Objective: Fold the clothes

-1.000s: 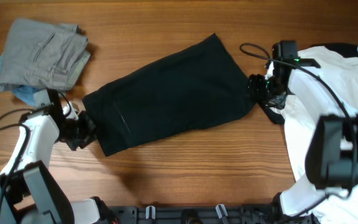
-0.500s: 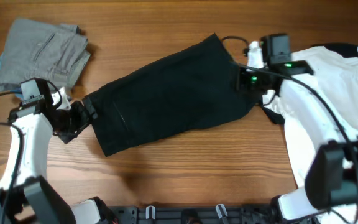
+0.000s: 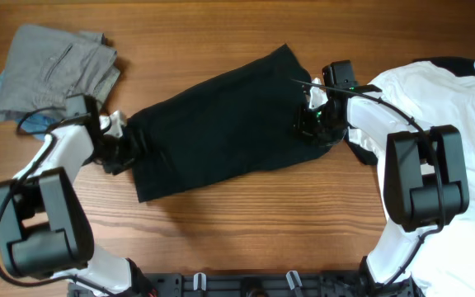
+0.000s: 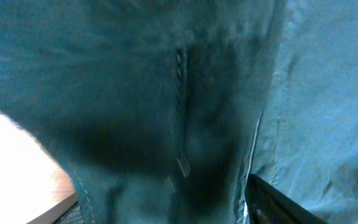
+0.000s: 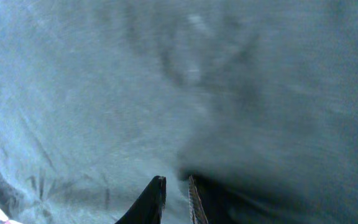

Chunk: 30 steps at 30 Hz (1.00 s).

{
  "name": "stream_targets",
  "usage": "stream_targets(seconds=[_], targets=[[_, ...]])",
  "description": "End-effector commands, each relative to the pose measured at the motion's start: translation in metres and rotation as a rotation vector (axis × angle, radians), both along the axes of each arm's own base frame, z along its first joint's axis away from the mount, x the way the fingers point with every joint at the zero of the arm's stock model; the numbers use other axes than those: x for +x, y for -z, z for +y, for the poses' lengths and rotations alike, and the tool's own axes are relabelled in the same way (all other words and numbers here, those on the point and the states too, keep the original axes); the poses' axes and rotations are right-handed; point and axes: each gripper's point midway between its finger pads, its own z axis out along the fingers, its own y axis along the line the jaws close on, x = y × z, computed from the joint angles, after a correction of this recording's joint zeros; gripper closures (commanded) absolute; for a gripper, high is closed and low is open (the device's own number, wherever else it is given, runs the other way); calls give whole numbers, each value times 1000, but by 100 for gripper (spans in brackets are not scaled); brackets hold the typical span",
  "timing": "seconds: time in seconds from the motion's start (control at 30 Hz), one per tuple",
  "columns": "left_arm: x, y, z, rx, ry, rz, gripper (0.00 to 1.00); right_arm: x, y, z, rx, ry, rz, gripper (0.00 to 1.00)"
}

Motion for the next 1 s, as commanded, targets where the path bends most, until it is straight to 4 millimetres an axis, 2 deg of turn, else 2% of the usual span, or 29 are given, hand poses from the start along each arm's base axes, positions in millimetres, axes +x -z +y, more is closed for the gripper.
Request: stream_targets(seconds=[0.0, 0.03, 0.1, 0.13, 0.2, 0.33, 0.47, 0.53, 0.63, 0.7, 0.77, 0.8, 0.97], targets=[[-21, 55, -20, 12, 50, 148, 45, -1, 4, 5, 32, -2, 15, 83], [-24, 63, -24, 7, 37, 177, 54, -1, 4, 5, 32, -3, 16, 83], [-29, 68, -28, 5, 43, 205, 88, -2, 4, 5, 32, -2, 19, 83], [-30, 67, -28, 4, 41, 212, 96, -2, 4, 5, 32, -2, 19, 83], [-33, 58, -23, 5, 25, 225, 96, -2, 4, 5, 32, -3, 19, 83], [-32, 19, 5, 64, -37, 222, 96, -3, 4, 5, 32, -2, 23, 86], [-22, -61, 46, 173, -118, 136, 96, -11, 0, 3, 27, -3, 52, 87], [-17, -112, 62, 243, -123, 47, 96, -12, -10, 3, 28, -8, 41, 87], [-15, -176, 71, 333, -101, -53, 96, -9, -32, 4, 35, -19, -19, 86], [-10, -220, 65, 353, -81, -133, 96, -6, -49, 4, 40, -26, -68, 86], [-2, -238, 54, 360, -51, -187, 96, -3, -59, 4, 44, -26, -99, 86], [2, -240, 48, 360, -30, -205, 96, -3, -62, 4, 45, -26, -109, 85], [28, -222, 9, 330, 41, -200, 96, -5, -62, 4, 44, -27, -103, 85]])
